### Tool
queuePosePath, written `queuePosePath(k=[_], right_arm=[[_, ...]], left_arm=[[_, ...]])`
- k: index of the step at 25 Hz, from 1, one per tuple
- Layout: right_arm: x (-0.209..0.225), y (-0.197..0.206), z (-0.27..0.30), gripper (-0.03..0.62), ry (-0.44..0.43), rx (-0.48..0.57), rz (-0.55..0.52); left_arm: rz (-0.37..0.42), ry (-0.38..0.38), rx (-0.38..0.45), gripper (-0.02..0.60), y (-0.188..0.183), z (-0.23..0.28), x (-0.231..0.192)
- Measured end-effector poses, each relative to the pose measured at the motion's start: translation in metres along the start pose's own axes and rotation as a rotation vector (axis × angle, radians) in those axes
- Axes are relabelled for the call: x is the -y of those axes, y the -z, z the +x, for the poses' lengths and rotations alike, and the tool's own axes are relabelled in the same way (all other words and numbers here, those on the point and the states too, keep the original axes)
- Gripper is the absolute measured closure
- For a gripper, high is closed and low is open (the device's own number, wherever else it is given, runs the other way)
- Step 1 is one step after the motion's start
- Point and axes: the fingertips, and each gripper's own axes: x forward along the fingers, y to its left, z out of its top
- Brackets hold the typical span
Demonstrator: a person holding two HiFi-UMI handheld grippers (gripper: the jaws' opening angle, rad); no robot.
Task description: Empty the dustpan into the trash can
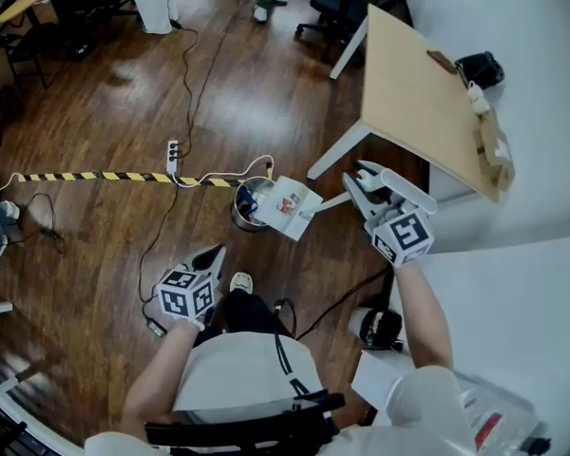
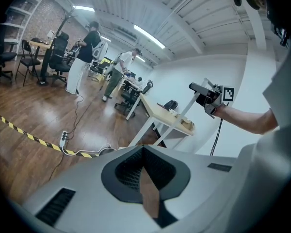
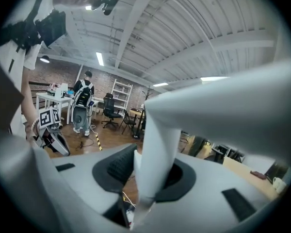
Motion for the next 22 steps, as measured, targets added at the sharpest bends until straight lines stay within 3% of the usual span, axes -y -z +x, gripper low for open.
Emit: queuePosePath(k=[4,10,17,22], right_arm=[[-0.027,-0.007,0.009,0.476,-0.042,-0.002,-0.066],[-0.079,-0.026,0.040,0.476,-0.186,-0.027,-0.145],[-0.100,-0.040,0.086,0.476,-0.312,-0.058,-0.206],[-0.112,-0.044,0.103,0.476,-0.352,-0.077,-0.241]], left_arm=[[-0.013,0.001,0.005,0.591,0.007,-0.013,-0.007],[-0.035,-0.006,0.031,0.591,0.010,-0.029,-0.019],[-0.067,-0.029,0.060,0.591,0.013,-0.051,-0.032],[-0.092,-0.051,0.083,0.591,0.013,-0.064,-0.047]])
